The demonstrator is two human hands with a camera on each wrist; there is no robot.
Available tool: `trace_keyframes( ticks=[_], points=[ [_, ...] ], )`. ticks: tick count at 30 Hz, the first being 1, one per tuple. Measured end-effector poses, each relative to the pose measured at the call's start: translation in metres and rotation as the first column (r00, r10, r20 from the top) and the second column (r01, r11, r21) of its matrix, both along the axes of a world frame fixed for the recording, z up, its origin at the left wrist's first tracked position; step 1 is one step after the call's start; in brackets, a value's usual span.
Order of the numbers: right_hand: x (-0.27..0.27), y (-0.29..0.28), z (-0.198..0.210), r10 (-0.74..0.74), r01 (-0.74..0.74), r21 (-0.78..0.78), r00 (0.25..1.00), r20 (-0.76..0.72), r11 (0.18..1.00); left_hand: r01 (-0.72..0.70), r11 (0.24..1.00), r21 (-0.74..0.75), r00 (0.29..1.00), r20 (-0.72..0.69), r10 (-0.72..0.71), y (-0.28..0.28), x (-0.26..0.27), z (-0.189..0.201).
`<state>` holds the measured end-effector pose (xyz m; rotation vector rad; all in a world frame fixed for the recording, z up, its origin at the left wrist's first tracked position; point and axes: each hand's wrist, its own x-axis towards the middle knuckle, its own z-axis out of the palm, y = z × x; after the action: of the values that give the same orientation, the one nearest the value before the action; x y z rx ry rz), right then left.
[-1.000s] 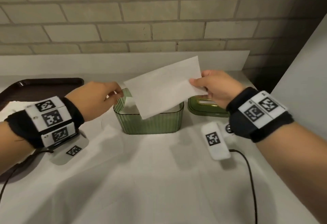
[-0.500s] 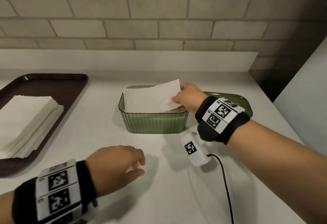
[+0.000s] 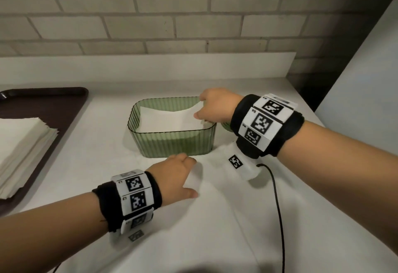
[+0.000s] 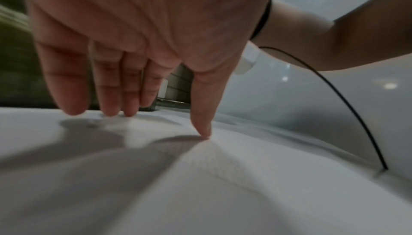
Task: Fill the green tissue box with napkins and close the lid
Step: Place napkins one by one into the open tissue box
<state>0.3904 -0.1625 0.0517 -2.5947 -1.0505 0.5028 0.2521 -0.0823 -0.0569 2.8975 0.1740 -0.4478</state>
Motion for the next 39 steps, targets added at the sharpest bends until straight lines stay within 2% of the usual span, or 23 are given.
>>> trace_keyframes(
  ticks=[3,5,10,19,22,25,27,29,32,34,39],
  points=[
    [-0.001,-0.014,0.010,0.038,-0.038,0.005,0.995,0.093,0.999,-0.036,0.999,0.005,0.999,-0.033,0.036,0.000,0.007,-0.001],
    [-0.002,-0.026,0.013,0.039,-0.042,0.031,0.994,0.103,0.999,-0.044,0.999,-0.011,0.998,-0.052,0.044,0.001,0.009,0.000],
    [-0.007,-0.056,0.003,0.020,-0.018,0.081,1.000,-0.020,0.997,0.009,0.998,-0.059,0.995,-0.097,-0.015,0.002,0.015,0.005],
    [-0.020,-0.106,-0.042,-0.094,0.114,0.102,0.978,-0.187,0.988,0.028,0.999,-0.046,0.993,0.118,-0.023,0.015,0.012,0.023],
    [-0.021,-0.117,-0.057,-0.137,0.168,0.099,0.955,-0.262,0.981,-0.043,0.984,-0.171,0.975,0.206,0.079,0.026,0.009,0.050],
    [-0.024,-0.125,-0.069,-0.144,0.187,0.101,0.932,-0.333,0.977,-0.177,0.922,-0.345,0.930,0.248,0.271,0.046,0.012,0.079],
    [-0.027,-0.128,-0.074,-0.152,0.215,0.118,0.905,-0.398,0.969,-0.277,0.853,-0.442,0.876,0.249,0.413,0.064,0.018,0.091],
    [-0.031,-0.131,-0.078,-0.158,0.234,0.123,0.882,-0.443,0.964,-0.381,0.756,-0.533,0.813,0.196,0.548,0.079,0.022,0.096],
    [-0.034,-0.136,-0.080,-0.158,0.251,0.139,0.865,-0.475,0.958,-0.532,0.566,-0.630,0.695,0.056,0.717,0.092,0.025,0.094],
    [-0.035,-0.137,-0.080,-0.162,0.263,0.148,0.859,-0.485,0.953,-0.579,0.480,-0.659,0.642,-0.006,0.766,0.097,0.024,0.089],
    [-0.040,-0.133,-0.079,-0.146,0.255,0.168,0.863,-0.484,0.952,-0.652,0.404,-0.642,0.572,-0.067,0.818,0.103,0.024,0.084]
  ],
)
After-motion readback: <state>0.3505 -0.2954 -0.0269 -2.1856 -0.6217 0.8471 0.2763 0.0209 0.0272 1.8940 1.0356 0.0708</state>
